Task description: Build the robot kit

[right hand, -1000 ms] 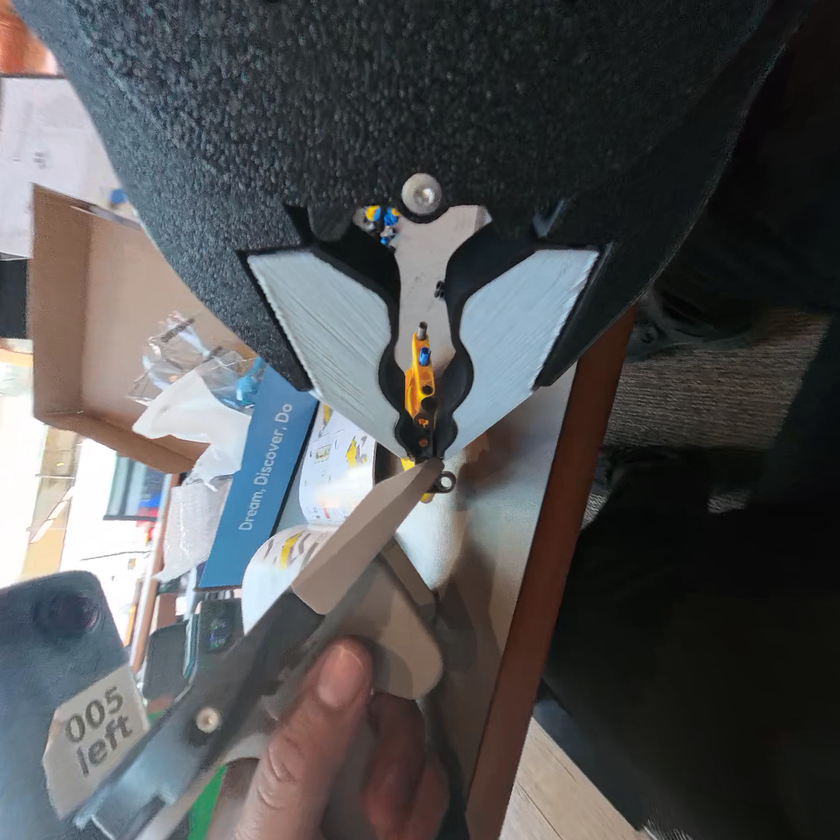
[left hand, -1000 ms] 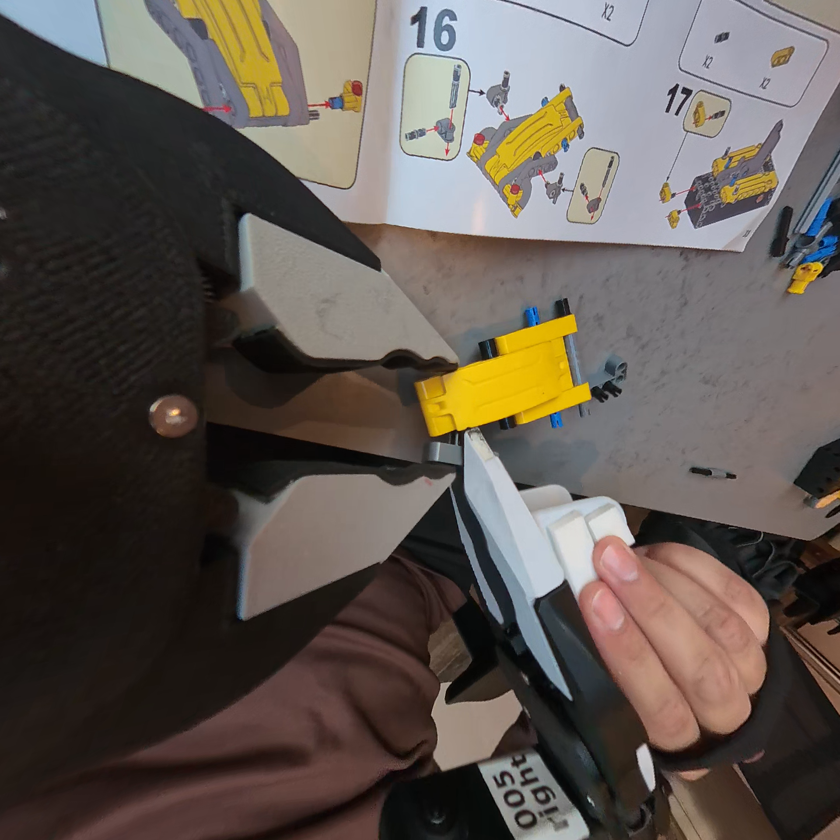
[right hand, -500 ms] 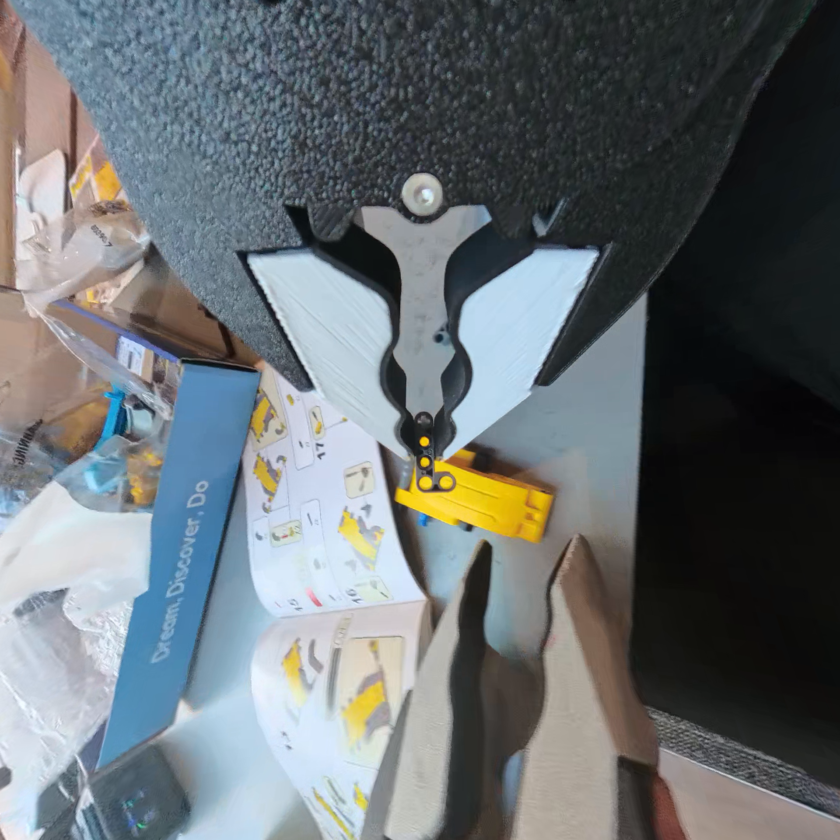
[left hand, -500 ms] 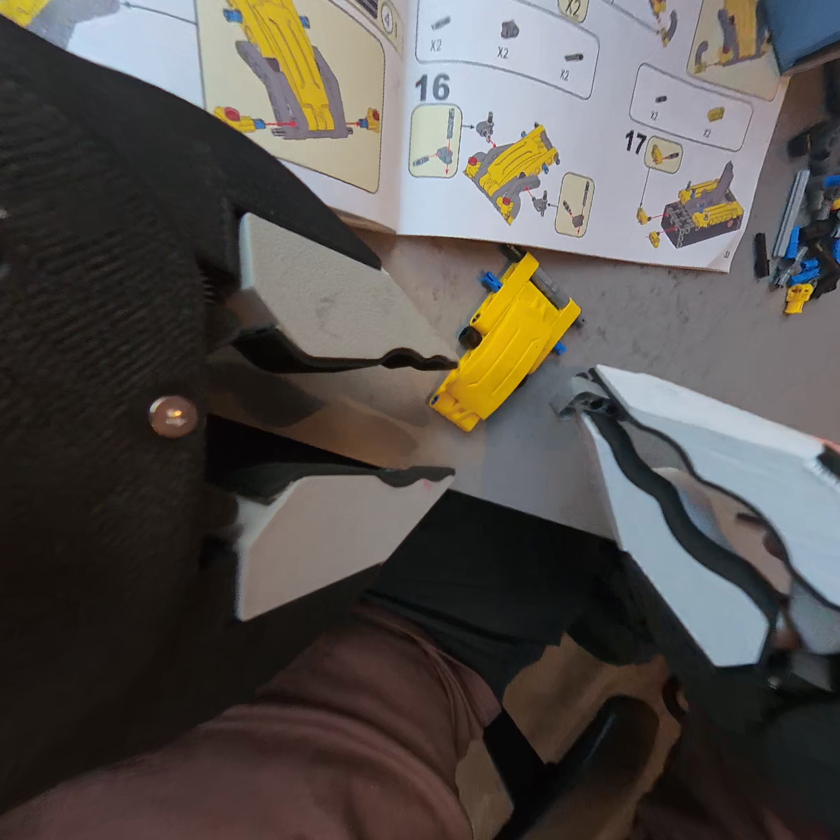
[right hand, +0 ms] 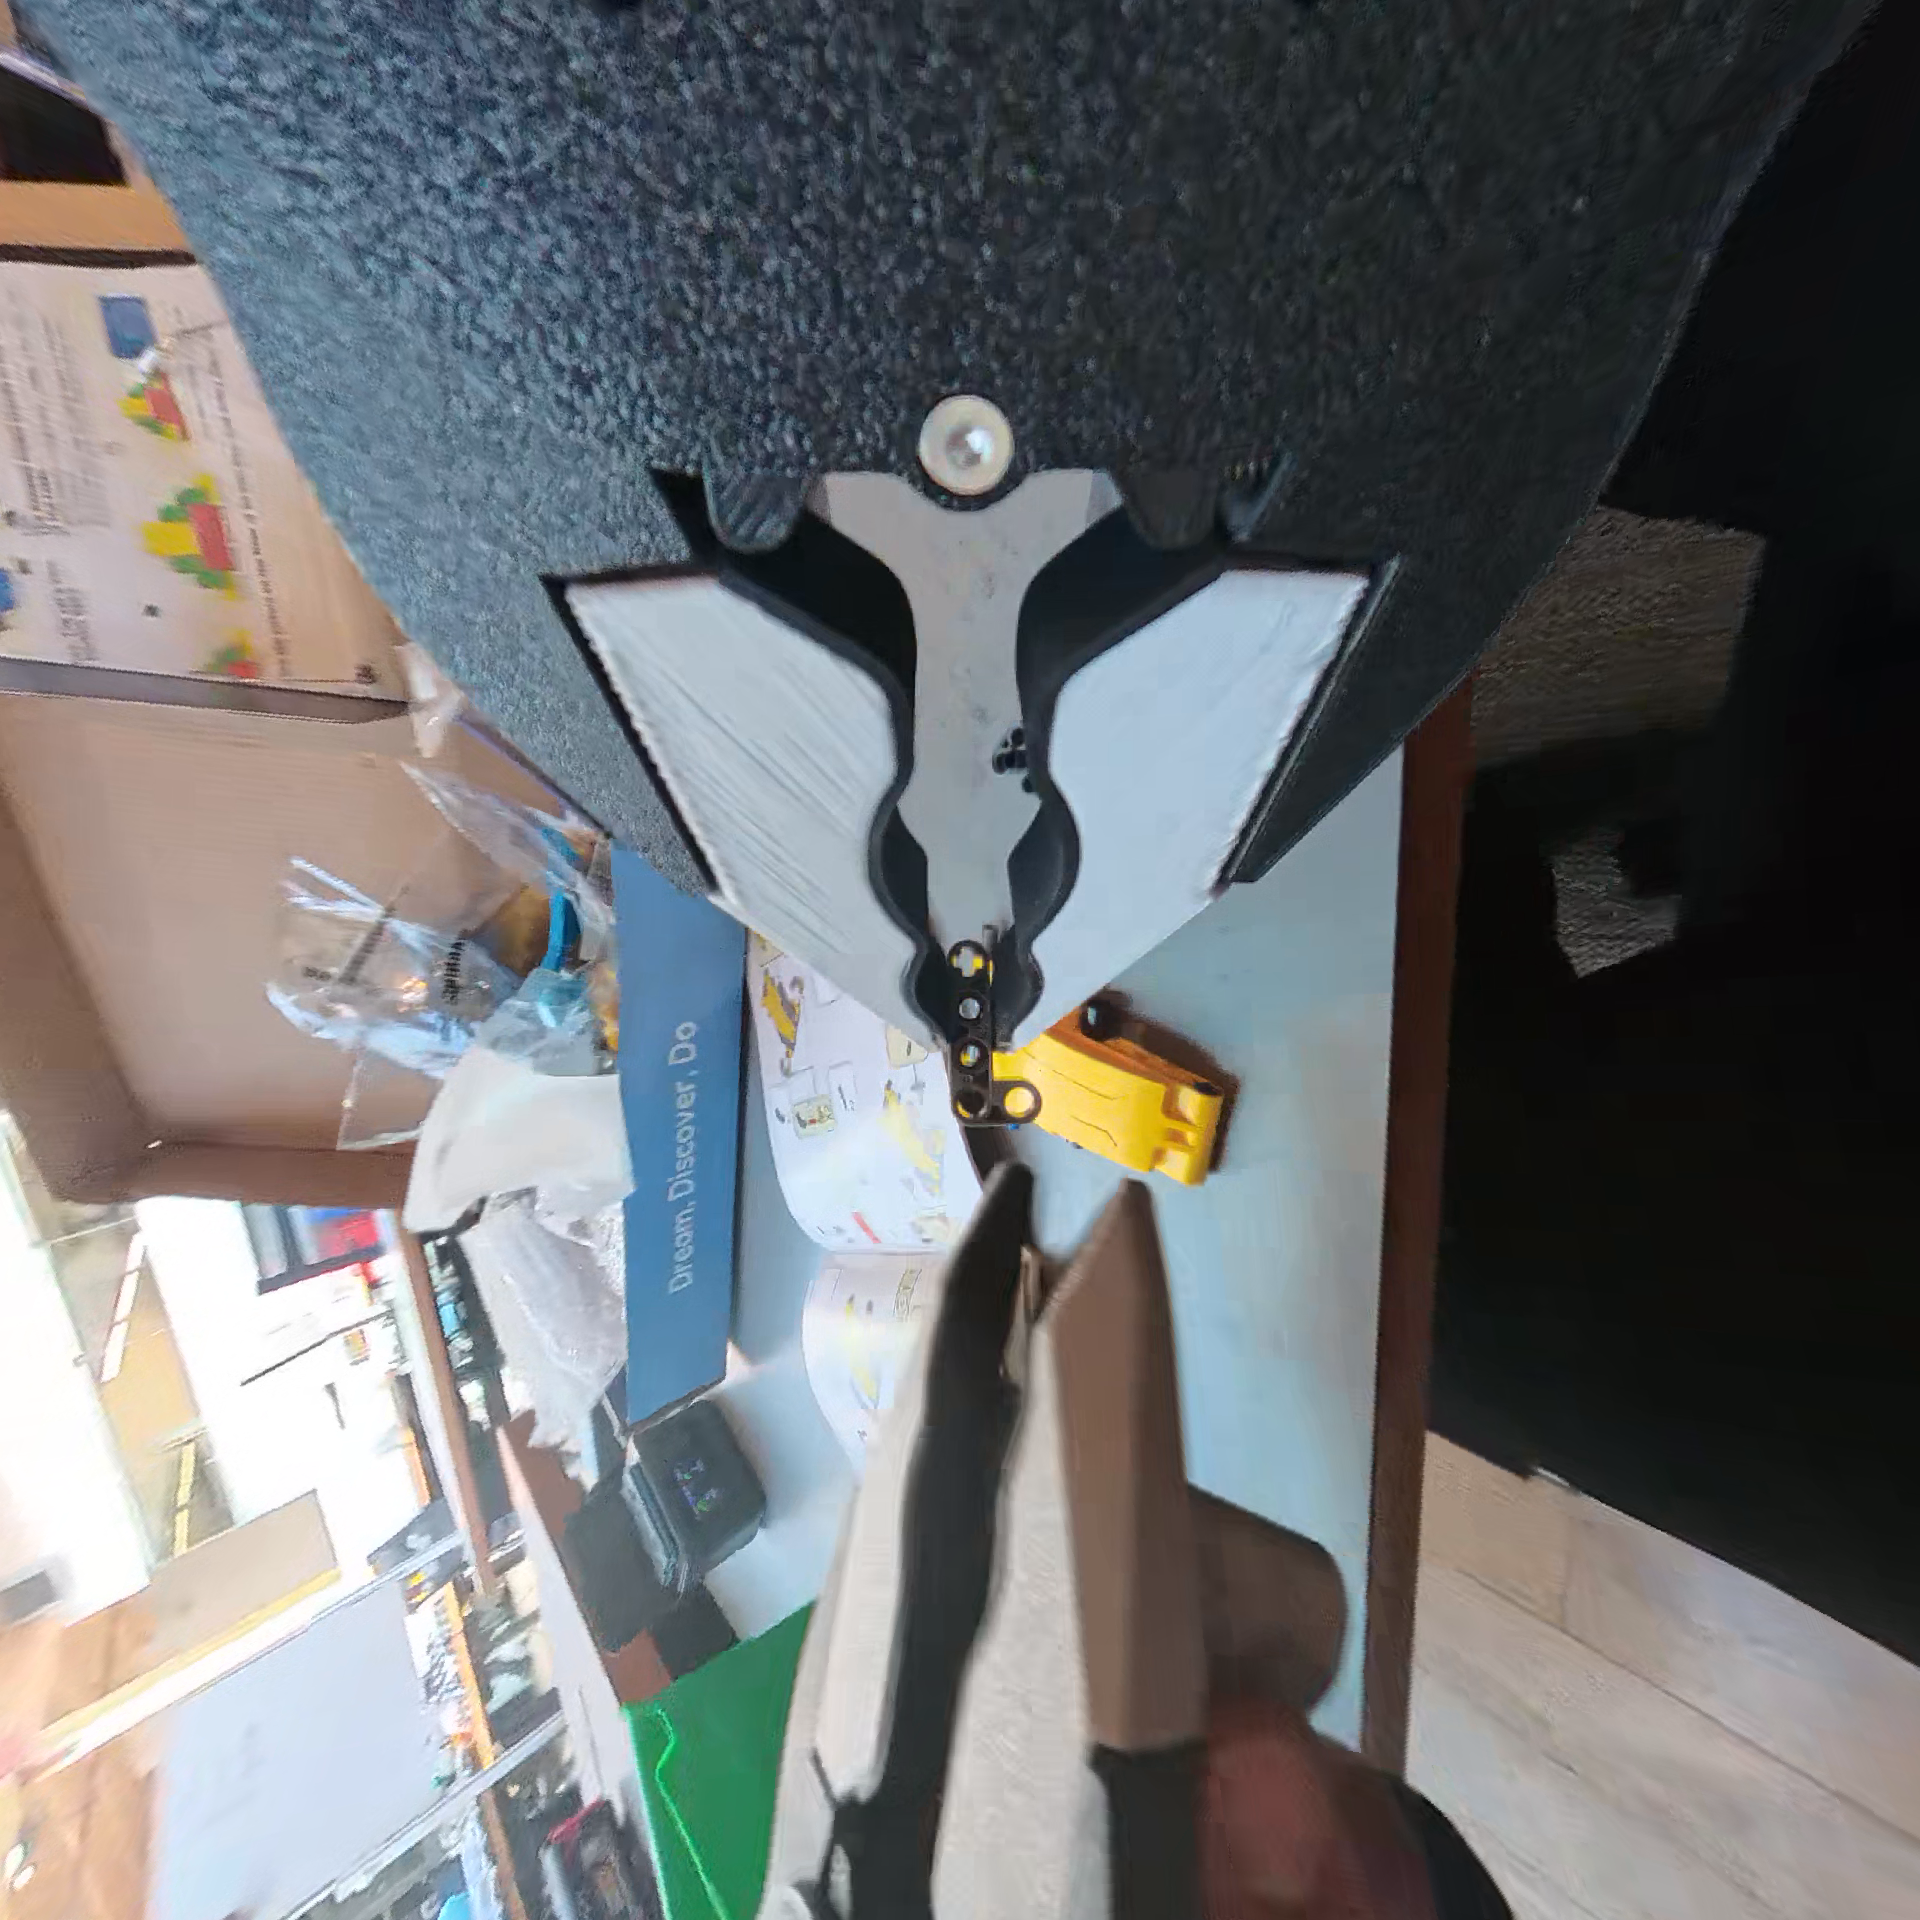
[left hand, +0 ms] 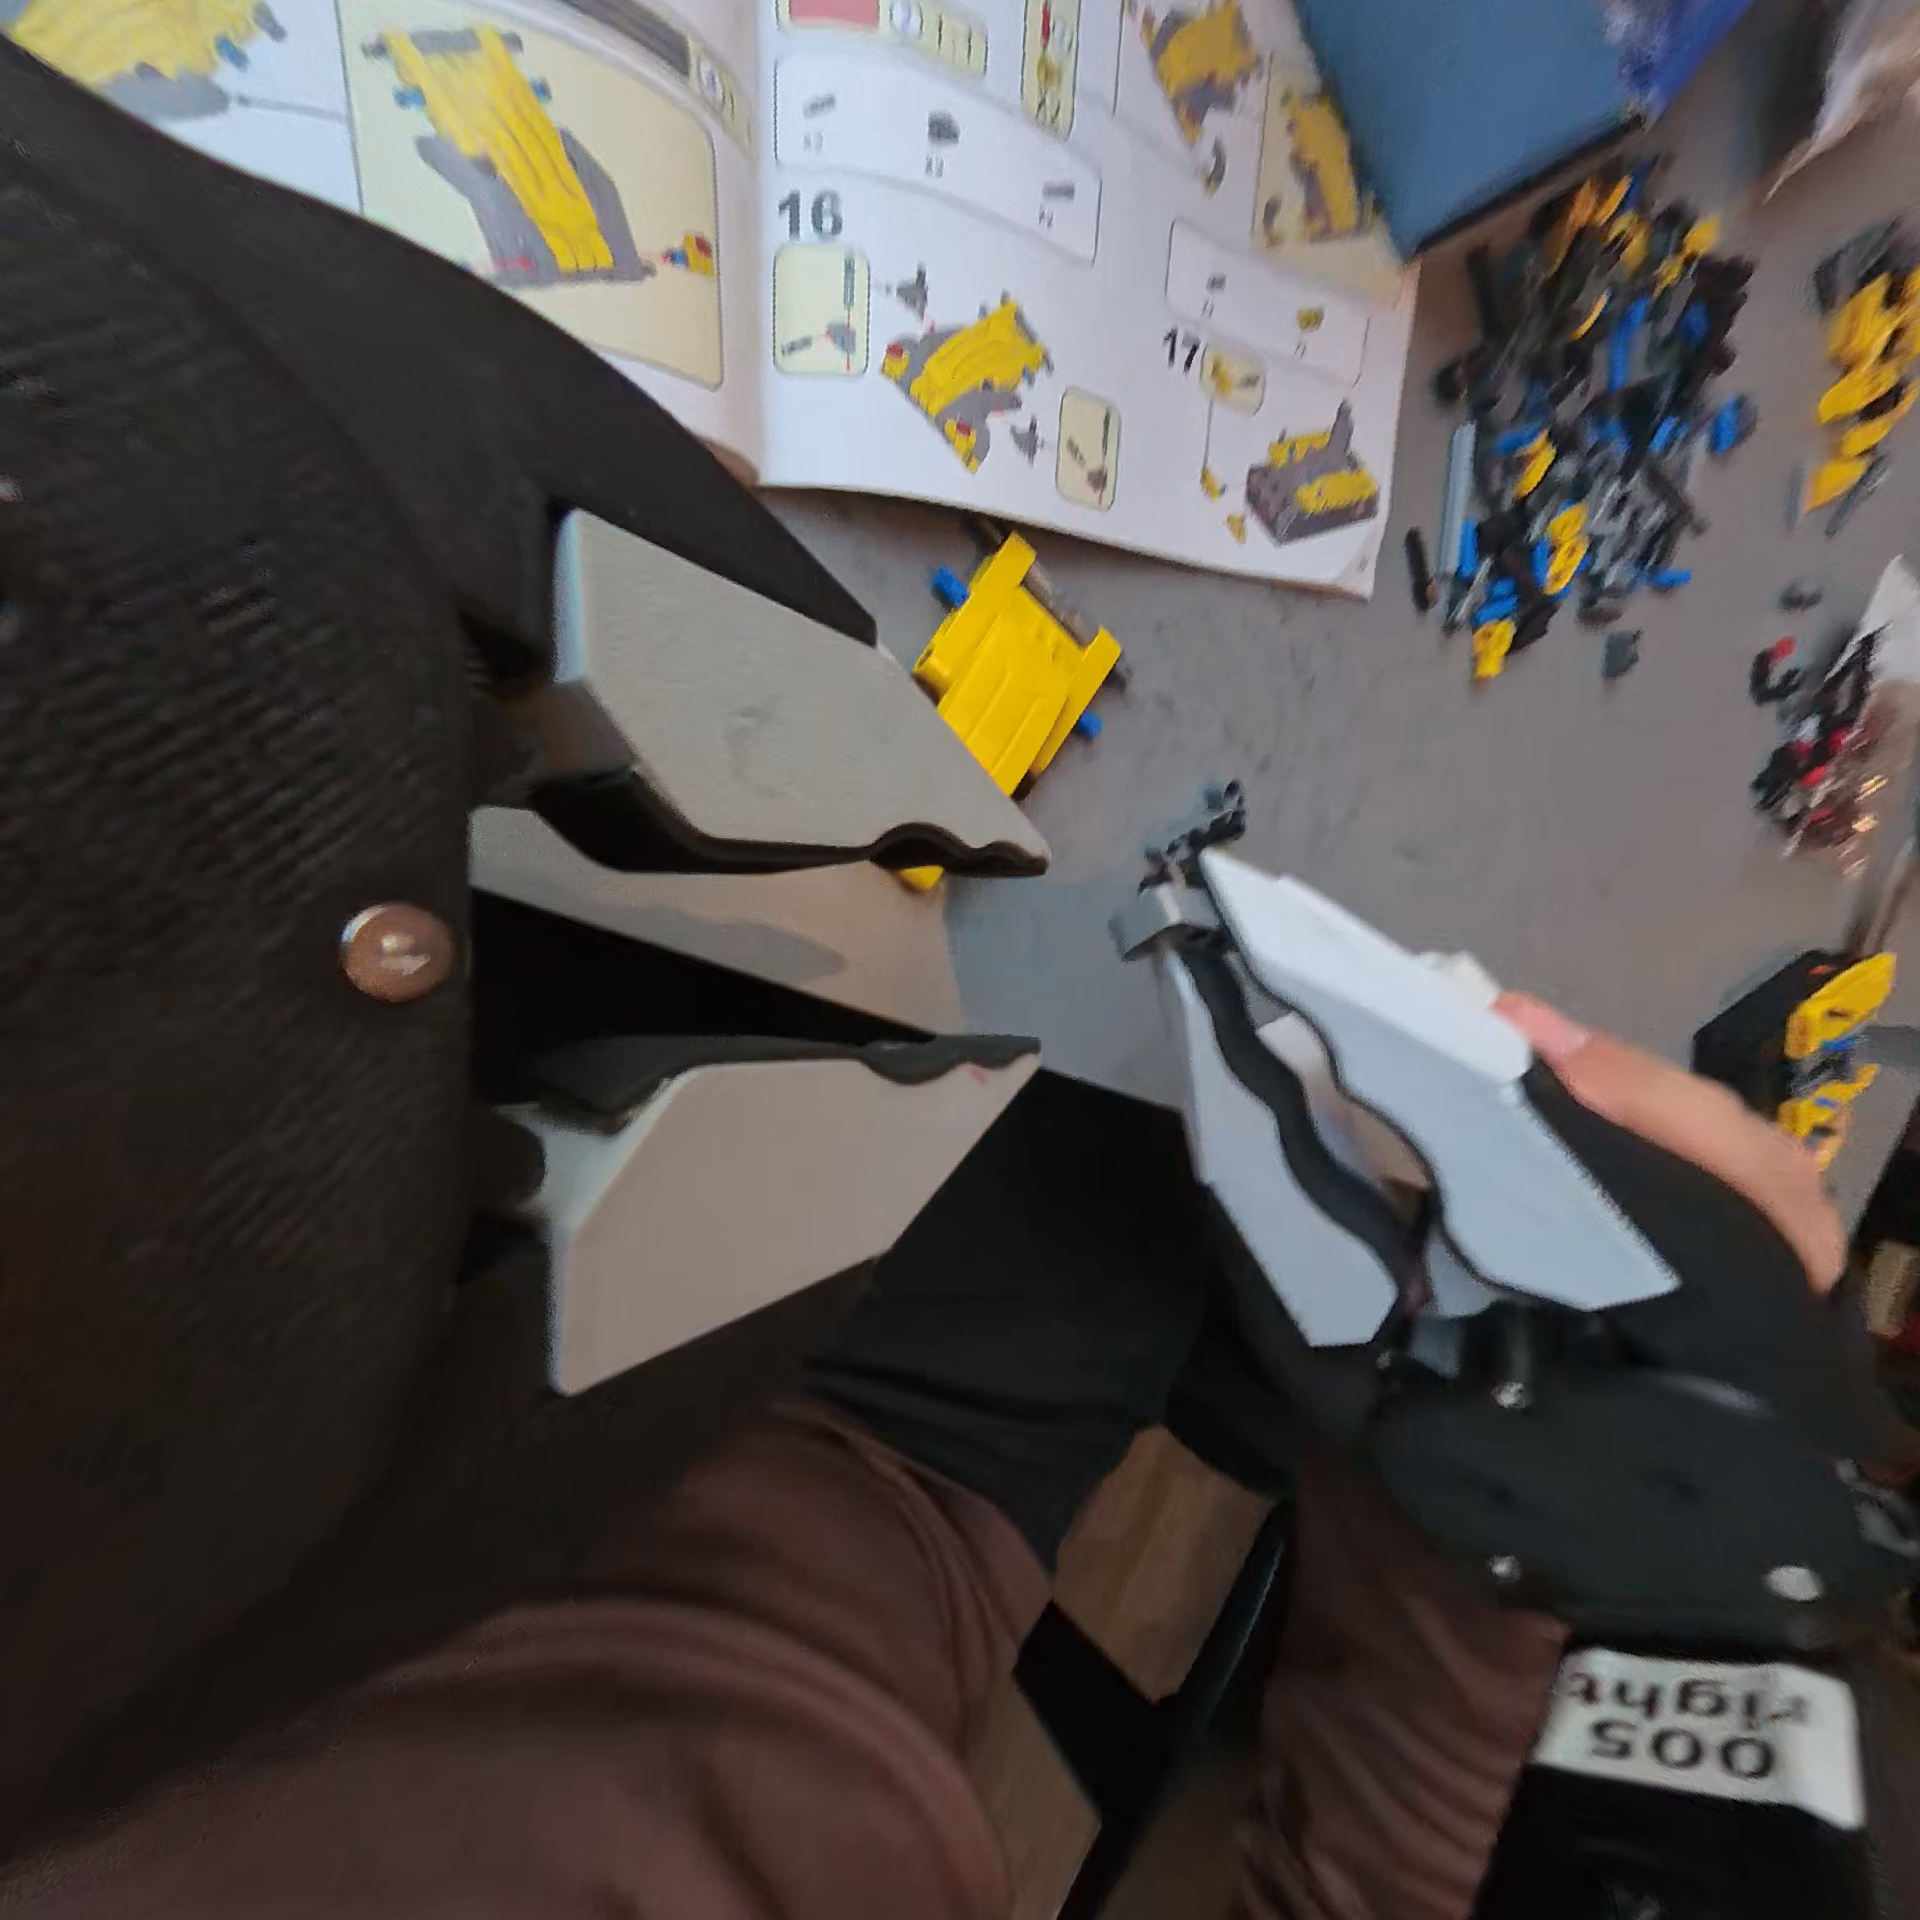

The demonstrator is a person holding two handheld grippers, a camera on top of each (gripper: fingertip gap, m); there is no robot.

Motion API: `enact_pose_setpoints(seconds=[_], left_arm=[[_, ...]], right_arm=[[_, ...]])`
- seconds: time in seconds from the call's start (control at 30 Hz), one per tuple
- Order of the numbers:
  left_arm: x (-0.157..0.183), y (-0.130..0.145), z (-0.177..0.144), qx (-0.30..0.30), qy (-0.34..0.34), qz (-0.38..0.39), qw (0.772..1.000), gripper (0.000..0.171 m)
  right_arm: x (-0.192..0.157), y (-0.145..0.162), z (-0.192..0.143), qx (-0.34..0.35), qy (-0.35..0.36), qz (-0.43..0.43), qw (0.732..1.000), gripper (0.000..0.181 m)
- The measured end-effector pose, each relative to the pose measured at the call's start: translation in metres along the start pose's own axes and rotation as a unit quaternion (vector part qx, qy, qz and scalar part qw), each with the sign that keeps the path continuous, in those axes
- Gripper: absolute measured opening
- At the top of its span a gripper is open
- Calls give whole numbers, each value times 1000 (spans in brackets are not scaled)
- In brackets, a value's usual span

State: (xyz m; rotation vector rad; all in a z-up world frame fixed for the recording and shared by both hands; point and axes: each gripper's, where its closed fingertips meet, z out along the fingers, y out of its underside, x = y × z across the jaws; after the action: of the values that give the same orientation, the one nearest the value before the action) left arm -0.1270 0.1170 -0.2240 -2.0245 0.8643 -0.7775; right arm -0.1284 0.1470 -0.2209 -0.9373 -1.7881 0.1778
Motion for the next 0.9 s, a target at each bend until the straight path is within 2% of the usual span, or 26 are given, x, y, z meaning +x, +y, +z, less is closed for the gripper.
enact_pose_setpoints(seconds=[0.1,0.2,0.33,0.6,0.73,0.83,0.9], left_arm=[[-3,-10,-1,27,-51,69,996,24],[6,-14,5,41,-73,149,985,21],[8,-16,8,50,-97,202,973,11],[-14,-8,15,18,-224,266,937,8],[-19,-10,11,18,-276,307,911,8],[-16,-16,8,25,-316,374,872,7],[-12,-22,6,34,-337,410,847,8]], right_arm=[[-3,-9,-4,17,22,-2,1000,7],[-5,-11,-5,32,26,20,999,7],[-10,-8,-5,33,23,31,999,7],[-15,25,4,-73,15,160,984,18],[-18,21,-9,-54,-23,327,943,25],[-15,7,-15,-4,-45,451,891,29],[-11,3,-18,23,-49,500,864,31]])
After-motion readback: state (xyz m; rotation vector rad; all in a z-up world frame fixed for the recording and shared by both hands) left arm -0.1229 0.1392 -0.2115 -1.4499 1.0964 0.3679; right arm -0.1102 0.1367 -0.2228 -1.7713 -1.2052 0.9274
